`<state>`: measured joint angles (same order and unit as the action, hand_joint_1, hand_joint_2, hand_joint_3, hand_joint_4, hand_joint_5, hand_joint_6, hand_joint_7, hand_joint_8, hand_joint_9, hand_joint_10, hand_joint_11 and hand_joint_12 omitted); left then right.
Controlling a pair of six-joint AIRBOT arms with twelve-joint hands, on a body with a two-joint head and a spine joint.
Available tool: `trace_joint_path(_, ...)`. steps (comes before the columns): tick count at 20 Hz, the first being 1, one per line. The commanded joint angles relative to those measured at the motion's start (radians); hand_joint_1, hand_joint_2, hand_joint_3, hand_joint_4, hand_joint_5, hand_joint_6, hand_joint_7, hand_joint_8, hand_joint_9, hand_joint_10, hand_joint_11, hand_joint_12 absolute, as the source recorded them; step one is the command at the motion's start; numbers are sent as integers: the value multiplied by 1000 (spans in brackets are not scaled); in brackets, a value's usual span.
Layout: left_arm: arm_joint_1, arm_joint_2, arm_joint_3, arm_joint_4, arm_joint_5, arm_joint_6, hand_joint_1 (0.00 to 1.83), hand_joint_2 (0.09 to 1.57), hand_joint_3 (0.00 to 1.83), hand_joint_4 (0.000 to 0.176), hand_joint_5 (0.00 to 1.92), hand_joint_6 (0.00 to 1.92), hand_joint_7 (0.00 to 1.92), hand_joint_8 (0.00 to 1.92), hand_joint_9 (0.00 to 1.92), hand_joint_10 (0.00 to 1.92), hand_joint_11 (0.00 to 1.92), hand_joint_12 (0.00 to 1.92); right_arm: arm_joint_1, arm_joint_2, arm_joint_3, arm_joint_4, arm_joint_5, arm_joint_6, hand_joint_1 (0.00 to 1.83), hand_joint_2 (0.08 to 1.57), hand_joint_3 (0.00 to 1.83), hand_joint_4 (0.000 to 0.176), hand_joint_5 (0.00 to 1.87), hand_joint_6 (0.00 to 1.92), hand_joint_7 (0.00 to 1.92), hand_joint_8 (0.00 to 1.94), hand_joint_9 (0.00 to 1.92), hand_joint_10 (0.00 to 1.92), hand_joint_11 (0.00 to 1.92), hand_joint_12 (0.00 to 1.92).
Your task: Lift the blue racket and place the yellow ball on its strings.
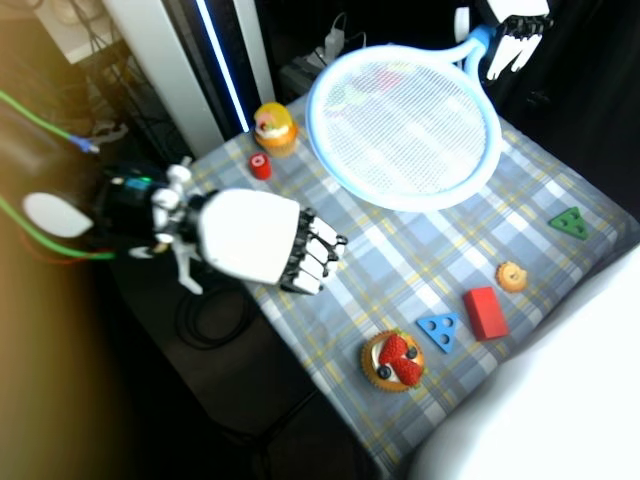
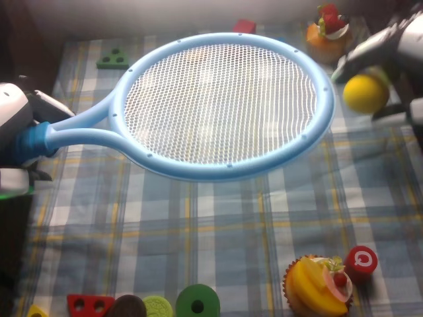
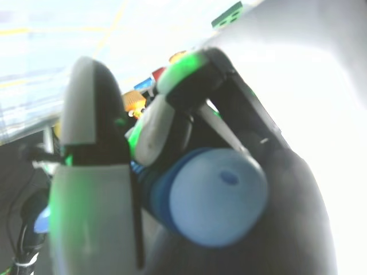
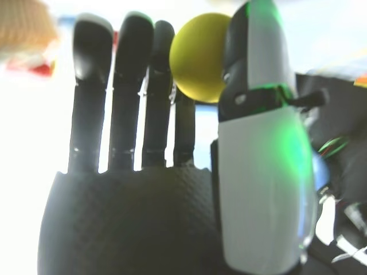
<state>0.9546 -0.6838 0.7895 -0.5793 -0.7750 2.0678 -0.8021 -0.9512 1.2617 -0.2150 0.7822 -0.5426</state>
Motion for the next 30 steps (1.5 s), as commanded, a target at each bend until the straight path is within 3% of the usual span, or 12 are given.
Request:
trace_joint_path(1, -8, 0, 7, 20, -106, -4, 1531, 1325, 16, 176, 1036, 1921, 1478, 1921, 1735, 1921, 1350, 1891, 13, 5, -9, 28, 168, -3, 1354, 1181, 0, 0, 943, 781, 768, 1411, 762, 1467, 666, 1541)
trace_joint_path(6, -10, -1, 11, 21, -101, -4, 1597, 1270, 1, 176, 1061, 1921, 1423, 1921, 1703, 1921, 1430, 1895, 117, 34, -48, -62, 254, -29, 1351, 1140, 0, 0, 1037, 634, 868, 1283, 812, 1307, 705, 1288)
trace_joint_path(7, -11, -2, 12, 21, -101, -4, 1645, 1257, 0, 176, 1048, 1921, 1409, 1921, 1706, 1921, 1246, 1734, 155, 27, -55, -111, 252, -29, 1286, 1108, 0, 0, 1134, 513, 924, 1265, 870, 1004, 743, 1233)
trace_joint_path(10, -19, -10, 16, 27, -92, -4, 1720, 1250, 0, 176, 1050, 1921, 1380, 1921, 1697, 1921, 1179, 1436, 216, 3, -57, -222, 238, 16, 1381, 1094, 0, 0, 1103, 557, 952, 1086, 945, 1171, 865, 927)
trace_joint_path(12, -23, -13, 18, 30, -90, -4, 1827, 1042, 0, 176, 1074, 1921, 1383, 1921, 1708, 1921, 827, 1376, 234, -7, -57, -276, 228, 47, 1280, 1051, 0, 0, 1249, 327, 1085, 1015, 1088, 743, 917, 1131)
trace_joint_path(14, -28, -17, 24, 34, -83, -4, 1831, 1012, 0, 176, 1017, 1921, 1361, 1921, 1679, 1921, 862, 1336, 235, -7, -65, -300, 227, 54, 1271, 1097, 0, 0, 1244, 205, 954, 1294, 969, 1407, 939, 1635)
trace_joint_path(21, -32, -17, 22, 37, -99, -4, 1831, 1024, 1, 176, 1055, 1921, 1388, 1921, 1734, 1921, 809, 1363, 235, -5, -79, -314, 220, 55, 1239, 1104, 7, 0, 1056, 715, 958, 1162, 889, 728, 732, 1212)
trace_joint_path(23, -34, -17, 23, 38, -103, -4, 1831, 1019, 0, 176, 1026, 1921, 1358, 1921, 1711, 1921, 824, 1353, 235, 8, -86, -314, 224, 55, 1339, 1027, 0, 0, 881, 76, 785, 261, 751, 391, 488, 1061)
trace_joint_path(24, -36, -17, 24, 39, -105, -4, 1819, 1154, 66, 176, 995, 1921, 1353, 1921, 1693, 1921, 1202, 1693, 235, 14, -90, -314, 227, 55, 1420, 1033, 0, 0, 858, 3, 815, 35, 759, 165, 371, 1079)
trace_joint_path(27, -48, -17, 29, 45, -101, 9, 1831, 1047, 31, 176, 948, 1921, 1309, 1921, 1666, 1921, 768, 1527, 235, 23, -95, -311, 230, 55, 1483, 1078, 0, 0, 831, 0, 776, 1, 803, 97, 306, 1072)
trace_joint_path(29, -55, -17, 30, 47, -100, 36, 1799, 1146, 75, 176, 940, 1921, 1265, 1921, 1601, 1921, 1501, 1918, 235, 23, -95, -304, 230, 55, 1548, 1091, 1, 0, 817, 0, 756, 0, 839, 79, 324, 1021)
trace_joint_path(30, -56, -17, 30, 47, -102, 36, 1799, 1146, 75, 176, 940, 1921, 1265, 1921, 1601, 1921, 1501, 1918, 235, 23, -95, -302, 230, 55, 1548, 1091, 1, 0, 817, 0, 756, 0, 839, 79, 324, 1021)
